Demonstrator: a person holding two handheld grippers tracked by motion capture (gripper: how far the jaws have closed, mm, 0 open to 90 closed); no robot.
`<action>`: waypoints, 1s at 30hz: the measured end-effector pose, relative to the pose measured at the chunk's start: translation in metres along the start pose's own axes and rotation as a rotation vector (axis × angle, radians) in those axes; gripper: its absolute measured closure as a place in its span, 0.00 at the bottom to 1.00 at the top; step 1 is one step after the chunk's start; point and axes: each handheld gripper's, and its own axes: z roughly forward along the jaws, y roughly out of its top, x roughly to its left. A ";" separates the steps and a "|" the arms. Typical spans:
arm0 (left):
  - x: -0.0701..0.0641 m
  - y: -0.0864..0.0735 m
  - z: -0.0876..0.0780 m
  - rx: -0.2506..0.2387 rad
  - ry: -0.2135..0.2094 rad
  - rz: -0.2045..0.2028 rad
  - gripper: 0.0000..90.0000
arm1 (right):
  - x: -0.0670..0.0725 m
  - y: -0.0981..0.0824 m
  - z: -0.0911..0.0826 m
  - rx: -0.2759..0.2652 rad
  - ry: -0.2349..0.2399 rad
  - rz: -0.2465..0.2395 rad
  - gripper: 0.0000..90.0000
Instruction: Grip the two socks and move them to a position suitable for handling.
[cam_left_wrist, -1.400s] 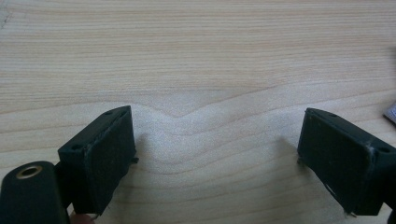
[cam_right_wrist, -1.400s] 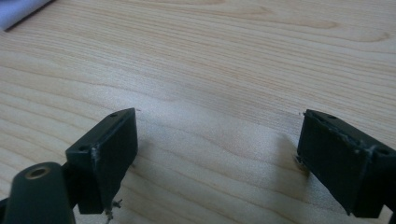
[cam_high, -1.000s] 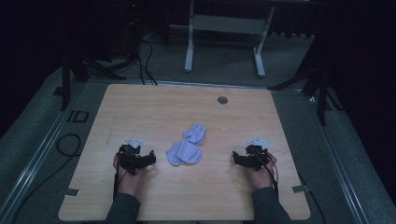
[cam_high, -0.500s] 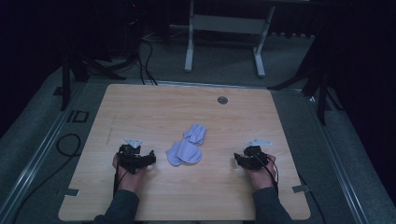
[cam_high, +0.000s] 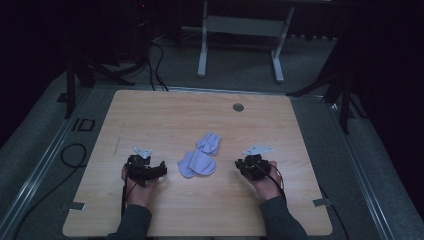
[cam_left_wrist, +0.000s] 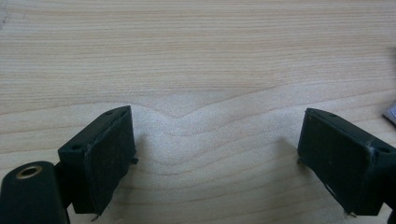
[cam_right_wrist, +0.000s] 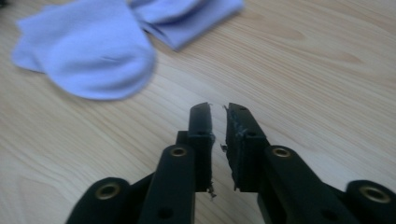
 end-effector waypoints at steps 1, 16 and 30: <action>0.000 0.000 0.000 0.000 0.000 0.000 0.12 | 0.003 0.002 0.001 0.000 0.003 -0.011 0.93; -0.001 0.000 -0.001 -0.006 0.002 -0.001 0.15 | 0.051 0.031 0.035 0.020 0.090 -0.126 0.99; -0.002 -0.001 -0.005 0.003 -0.002 0.005 0.23 | 0.057 0.026 0.057 0.073 0.111 -0.104 0.99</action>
